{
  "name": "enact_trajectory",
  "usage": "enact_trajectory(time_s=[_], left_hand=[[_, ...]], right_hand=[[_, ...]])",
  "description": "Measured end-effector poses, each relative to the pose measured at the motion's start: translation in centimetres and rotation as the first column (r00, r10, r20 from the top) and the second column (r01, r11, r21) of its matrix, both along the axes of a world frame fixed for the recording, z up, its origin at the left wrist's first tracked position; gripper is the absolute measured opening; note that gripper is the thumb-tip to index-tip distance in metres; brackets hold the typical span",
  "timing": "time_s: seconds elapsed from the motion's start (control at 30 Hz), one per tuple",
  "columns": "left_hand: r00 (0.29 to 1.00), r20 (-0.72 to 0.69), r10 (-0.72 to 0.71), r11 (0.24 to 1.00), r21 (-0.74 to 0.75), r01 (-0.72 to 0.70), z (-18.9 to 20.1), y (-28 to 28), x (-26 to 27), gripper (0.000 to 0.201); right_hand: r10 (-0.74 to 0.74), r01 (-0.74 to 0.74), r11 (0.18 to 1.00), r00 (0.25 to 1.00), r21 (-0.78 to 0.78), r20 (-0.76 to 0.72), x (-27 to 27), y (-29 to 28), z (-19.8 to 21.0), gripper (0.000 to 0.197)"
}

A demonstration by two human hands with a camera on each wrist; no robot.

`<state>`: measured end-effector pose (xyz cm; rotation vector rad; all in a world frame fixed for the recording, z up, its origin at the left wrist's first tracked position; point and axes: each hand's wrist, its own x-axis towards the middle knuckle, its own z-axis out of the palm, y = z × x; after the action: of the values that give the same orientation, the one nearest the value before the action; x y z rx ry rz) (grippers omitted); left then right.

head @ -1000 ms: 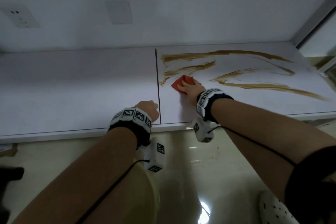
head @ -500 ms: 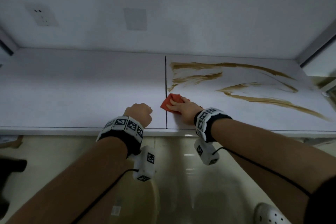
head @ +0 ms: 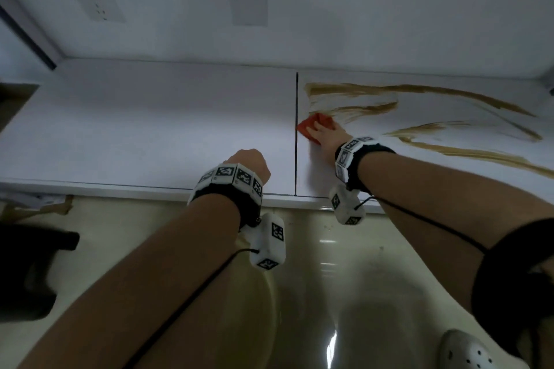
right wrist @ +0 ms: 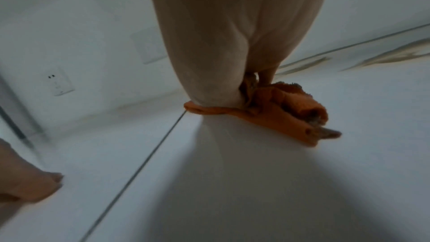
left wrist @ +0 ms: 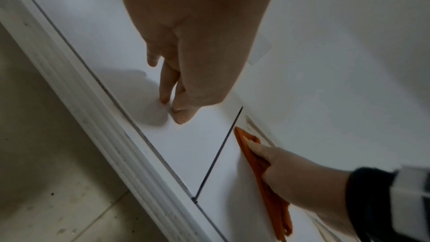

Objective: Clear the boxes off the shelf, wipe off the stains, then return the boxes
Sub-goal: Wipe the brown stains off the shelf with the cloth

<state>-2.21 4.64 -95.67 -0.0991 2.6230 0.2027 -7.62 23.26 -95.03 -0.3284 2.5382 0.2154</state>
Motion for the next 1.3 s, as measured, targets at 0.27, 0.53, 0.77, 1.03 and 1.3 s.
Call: enact_trajectory(time_s=[0.27, 0.53, 0.77, 1.03, 1.3], left_hand=[[0.995, 0.084, -0.056, 0.998, -0.01, 0.057, -0.3, -0.4, 0.3, 0.029], [0.997, 0.033, -0.07, 0.997, -0.018, 0.071, -0.2, -0.4, 2.6, 0.034], [0.987, 0.002, -0.162, 0.987, -0.002, 0.162, 0.2, 3.2, 1.9, 0.029], [0.992, -0.079, -0.101, 0.99, 0.094, 0.108, -0.9, 6.8, -0.1, 0.032], [0.981, -0.155, -0.117, 0.993, 0.004, 0.119, -1.5, 6.8, -0.4, 0.032]], right_hand=[[-0.007, 0.007, 1.0, 1.0, -0.016, 0.006, 3.9, 2.3, 0.6, 0.079], [0.178, -0.175, 0.982, 0.983, -0.065, 0.043, 5.0, -2.0, 0.2, 0.082], [0.144, -0.142, 0.989, 0.988, -0.039, 0.054, 3.3, -0.5, 0.3, 0.086], [-0.041, 0.04, 0.997, 0.999, -0.069, -0.018, 0.5, 5.8, 0.0, 0.069], [-0.005, -0.013, 0.98, 0.996, -0.196, -0.094, 4.9, 6.9, -0.3, 0.056]])
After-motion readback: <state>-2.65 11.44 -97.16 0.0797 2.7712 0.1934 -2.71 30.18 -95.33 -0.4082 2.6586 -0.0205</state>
